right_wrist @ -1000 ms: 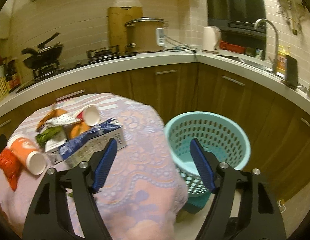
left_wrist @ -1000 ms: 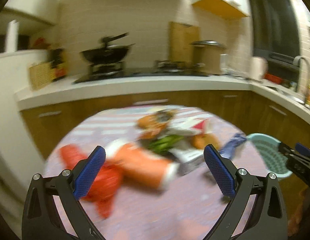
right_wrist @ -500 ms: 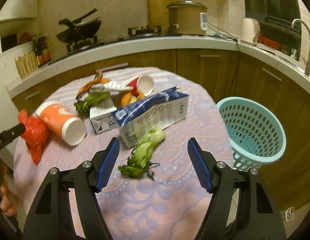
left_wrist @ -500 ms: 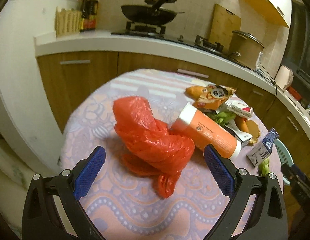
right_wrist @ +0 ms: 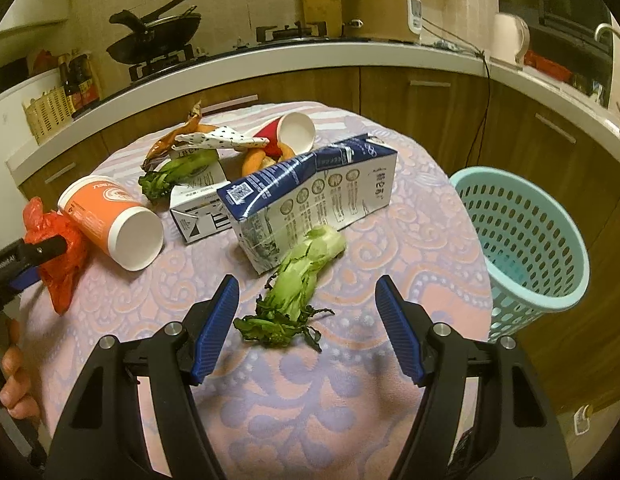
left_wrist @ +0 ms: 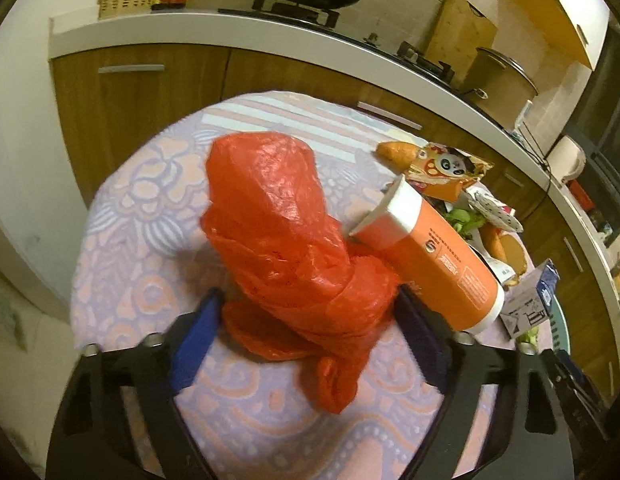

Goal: Collect trash
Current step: 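Grasp the red plastic bag with the left tool while the right tool grasps the bok choy, then carry the red bag and bok choy over the blue basket and open both tools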

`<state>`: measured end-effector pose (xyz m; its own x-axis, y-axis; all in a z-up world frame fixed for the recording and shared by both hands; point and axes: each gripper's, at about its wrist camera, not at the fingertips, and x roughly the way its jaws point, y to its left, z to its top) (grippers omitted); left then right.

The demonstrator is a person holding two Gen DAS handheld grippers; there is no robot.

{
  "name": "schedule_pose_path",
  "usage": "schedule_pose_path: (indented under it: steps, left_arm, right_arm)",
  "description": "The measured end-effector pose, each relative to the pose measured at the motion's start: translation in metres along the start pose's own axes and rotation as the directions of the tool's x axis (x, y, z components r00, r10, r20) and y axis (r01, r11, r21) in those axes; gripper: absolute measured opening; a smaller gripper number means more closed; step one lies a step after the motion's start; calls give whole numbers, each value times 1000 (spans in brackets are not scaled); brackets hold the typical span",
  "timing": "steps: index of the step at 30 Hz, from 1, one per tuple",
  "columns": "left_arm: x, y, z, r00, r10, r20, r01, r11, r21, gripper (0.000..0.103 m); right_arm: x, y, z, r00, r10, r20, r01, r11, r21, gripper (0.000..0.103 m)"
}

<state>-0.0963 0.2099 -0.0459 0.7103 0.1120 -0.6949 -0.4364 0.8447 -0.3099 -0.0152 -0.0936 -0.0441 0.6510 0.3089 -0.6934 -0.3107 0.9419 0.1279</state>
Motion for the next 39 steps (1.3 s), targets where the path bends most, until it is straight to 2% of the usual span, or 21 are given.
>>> schedule_pose_path:
  steps: [1,6,9,13,17,18,20,28,34,39]
  left_arm:
    - [0,-2,0,1000,-6,0,6,1000,4,66]
    - [-4,-6,-1,999,-21,29,20,1000,20,51]
    - [-8,-6,-3,999,-23,43,22,999,27,47]
    - [-17,-4,-3,997,-27,67,26,999,27,45]
    - [-36,-5,-2,993,-35,117,31,999,36,44]
    - [-40,-6,-2,991,-38,128,34,999,38,44]
    - [-51,-10,-1,987,-47,154,40,998,48,44]
    - [-88,-55,6,963,-137,230,107,985,138,44]
    - [-89,-110,9,948,-226,226,168,954,248,44]
    - [-81,-162,9,935,-292,200,215,918,334,44]
  right_arm:
    - [2,-2,0,1000,8,-10,-8,1000,12,67]
    - [14,-4,0,998,41,-54,-38,998,49,67]
    - [21,-1,2,995,66,-79,-61,996,63,67]
    - [28,3,2,995,20,-102,-15,999,50,66]
    - [26,-1,0,994,27,-106,-22,999,43,29]
    - [24,-2,0,993,53,-106,-48,998,47,24]
    - [18,-3,-1,995,45,-91,-42,998,35,18]
    - [-12,-26,9,999,40,-17,-39,998,48,16]
    - [-30,-53,21,999,18,41,-21,997,75,16]
    - [-40,-81,30,996,-35,80,26,994,102,16]
